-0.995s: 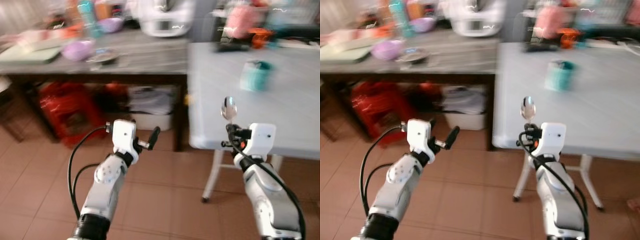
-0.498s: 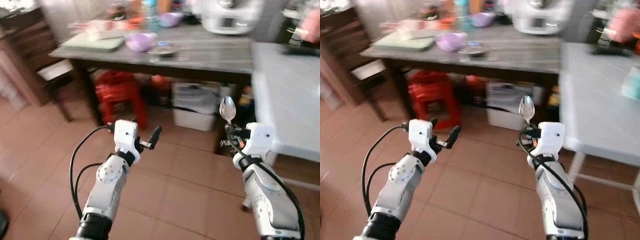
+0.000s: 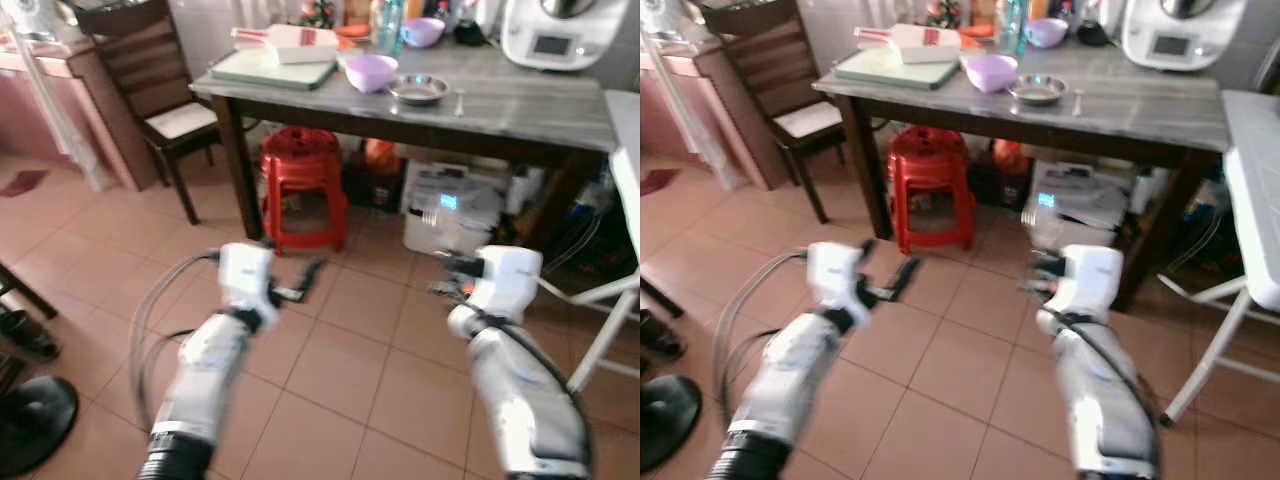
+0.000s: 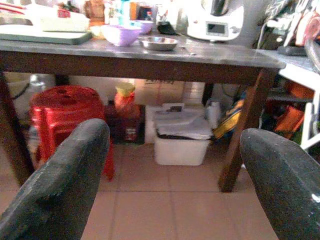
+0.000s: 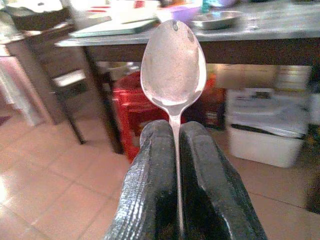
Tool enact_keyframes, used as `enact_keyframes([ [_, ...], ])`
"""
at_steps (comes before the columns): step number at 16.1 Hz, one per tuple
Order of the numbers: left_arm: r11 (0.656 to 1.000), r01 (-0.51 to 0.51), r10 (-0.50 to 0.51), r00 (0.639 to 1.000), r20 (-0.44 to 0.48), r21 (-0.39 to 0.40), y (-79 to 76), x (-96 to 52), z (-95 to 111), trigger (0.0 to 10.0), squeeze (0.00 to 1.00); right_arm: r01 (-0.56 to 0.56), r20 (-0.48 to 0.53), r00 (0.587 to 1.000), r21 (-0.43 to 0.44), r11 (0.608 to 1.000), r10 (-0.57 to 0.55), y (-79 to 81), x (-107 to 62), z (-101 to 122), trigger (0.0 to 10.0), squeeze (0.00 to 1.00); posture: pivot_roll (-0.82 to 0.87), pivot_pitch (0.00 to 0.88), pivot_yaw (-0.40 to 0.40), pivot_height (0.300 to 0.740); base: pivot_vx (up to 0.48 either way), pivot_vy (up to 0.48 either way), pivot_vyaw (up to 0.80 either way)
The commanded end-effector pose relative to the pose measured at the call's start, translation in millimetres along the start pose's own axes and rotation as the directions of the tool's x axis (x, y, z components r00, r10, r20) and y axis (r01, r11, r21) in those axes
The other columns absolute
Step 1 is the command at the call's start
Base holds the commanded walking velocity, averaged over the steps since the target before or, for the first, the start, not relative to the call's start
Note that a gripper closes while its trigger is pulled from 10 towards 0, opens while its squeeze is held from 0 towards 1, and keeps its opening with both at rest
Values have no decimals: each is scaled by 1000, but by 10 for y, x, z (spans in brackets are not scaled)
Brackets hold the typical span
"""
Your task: Setting the table
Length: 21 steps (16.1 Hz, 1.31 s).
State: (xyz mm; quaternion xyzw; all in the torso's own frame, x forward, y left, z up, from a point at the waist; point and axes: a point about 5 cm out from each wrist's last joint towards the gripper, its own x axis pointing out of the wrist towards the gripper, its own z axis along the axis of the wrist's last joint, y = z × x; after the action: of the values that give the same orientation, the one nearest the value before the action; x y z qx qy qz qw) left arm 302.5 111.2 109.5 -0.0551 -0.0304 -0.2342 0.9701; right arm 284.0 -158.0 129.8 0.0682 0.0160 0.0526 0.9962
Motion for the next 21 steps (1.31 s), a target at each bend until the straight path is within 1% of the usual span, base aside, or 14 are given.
enact_keyframes([
  [1,1000,30,-30,999,22,-2,-55,18,48,10000,0,16,23,1000,-8,1000,-16,-50,-3,61,10000,0,-41,28,56,740,379,0,0],
  [4,998,58,-57,998,27,-22,-80,14,51,10000,0,20,19,1000,4,1000,-20,-56,-5,53,10000,0,-41,27,57,740,480,0,0],
  [14,996,77,-76,997,27,-34,-116,10,47,10000,0,18,32,999,-8,1000,-18,-55,-8,76,10000,0,-44,27,54,740,480,0,0],
  [18,996,86,-86,996,28,-27,-127,7,54,10000,0,41,38,998,-4,999,-41,-69,-33,86,10000,0,-47,27,56,740,480,0,0],
  [21,996,87,-86,996,27,-26,-120,7,56,10000,0,44,44,998,-2,999,-44,-76,-35,91,10000,0,-47,24,56,740,480,0,-792],
])
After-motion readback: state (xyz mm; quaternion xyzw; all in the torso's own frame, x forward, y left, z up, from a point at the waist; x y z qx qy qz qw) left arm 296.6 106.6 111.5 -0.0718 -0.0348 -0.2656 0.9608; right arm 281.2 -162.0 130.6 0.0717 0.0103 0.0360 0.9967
